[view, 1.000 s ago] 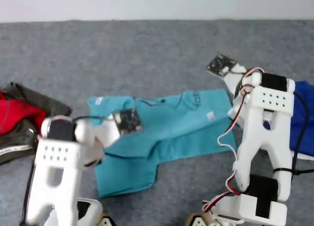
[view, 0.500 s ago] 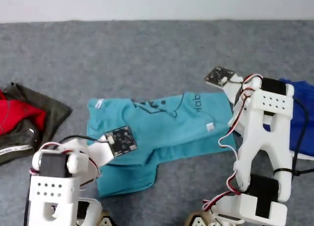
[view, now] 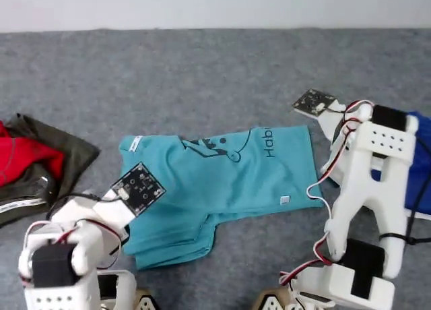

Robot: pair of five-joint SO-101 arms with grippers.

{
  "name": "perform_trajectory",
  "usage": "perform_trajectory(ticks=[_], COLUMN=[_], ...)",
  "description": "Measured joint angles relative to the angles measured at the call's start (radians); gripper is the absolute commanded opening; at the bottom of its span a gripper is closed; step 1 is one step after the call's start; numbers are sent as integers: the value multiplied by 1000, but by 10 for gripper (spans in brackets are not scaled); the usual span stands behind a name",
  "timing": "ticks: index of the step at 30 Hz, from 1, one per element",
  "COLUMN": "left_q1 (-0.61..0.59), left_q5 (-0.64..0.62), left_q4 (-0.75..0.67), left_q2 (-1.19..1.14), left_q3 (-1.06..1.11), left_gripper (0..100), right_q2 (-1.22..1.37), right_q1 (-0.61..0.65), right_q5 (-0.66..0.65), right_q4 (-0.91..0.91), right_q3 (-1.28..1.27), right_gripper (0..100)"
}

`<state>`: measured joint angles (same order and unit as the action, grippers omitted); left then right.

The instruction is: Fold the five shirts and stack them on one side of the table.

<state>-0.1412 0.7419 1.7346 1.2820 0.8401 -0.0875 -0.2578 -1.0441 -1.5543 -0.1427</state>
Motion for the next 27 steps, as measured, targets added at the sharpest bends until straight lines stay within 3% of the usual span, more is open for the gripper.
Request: perform_trajectory(ticks=[5,10,15,21,27], left_q1=[-3,-5,-5,-3,97], left_q5=[-141,-241,-301,-382,-434], left_q4=[-129,-296,-413,-555,-629], left_q2=[8,-49,-253,-512,-772], left_q3=[0,17,18,-20,-104], left_gripper=[89,13,13,14,16], right_q2=[0,9,112,258,427], right_q1=[61,176,273,279,278], right_q5=[172,342,374,489,517], right_q4=[140,232,264,358,390], right_q3=[3,6,8,44,183], right_gripper=[201,9,17,9,9])
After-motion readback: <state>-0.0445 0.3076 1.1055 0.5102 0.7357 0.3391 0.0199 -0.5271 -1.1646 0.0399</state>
